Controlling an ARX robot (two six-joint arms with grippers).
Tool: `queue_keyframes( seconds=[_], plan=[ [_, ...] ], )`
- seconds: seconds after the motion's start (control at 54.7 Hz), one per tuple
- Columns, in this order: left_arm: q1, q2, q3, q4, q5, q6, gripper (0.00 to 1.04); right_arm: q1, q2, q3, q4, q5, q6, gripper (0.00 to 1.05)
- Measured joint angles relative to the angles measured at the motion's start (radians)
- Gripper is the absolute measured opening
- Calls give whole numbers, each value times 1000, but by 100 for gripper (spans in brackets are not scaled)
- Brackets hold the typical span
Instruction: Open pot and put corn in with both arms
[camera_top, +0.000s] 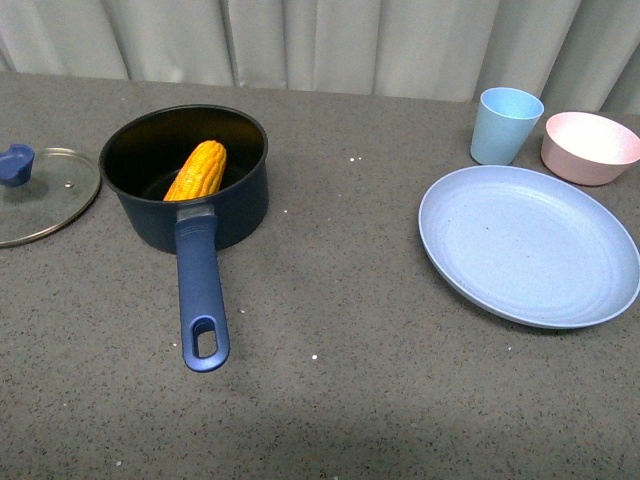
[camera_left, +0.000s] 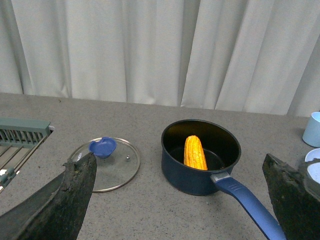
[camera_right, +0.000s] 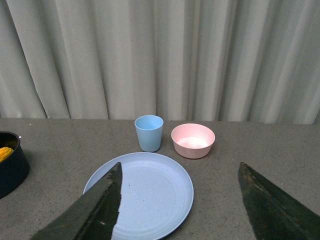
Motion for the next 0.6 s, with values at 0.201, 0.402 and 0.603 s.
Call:
queue_keyframes(
  seconds=[0.201,0.402,0.603],
  plan=[
    [0,0,0,0,0,0,98,0,0,0,0,0,1,95],
    [0,0,0,0,0,0,98,0,0,0,0,0,0,96],
    [0,0,0,0,0,0,98,0,0,0,0,0,0,96]
  ],
)
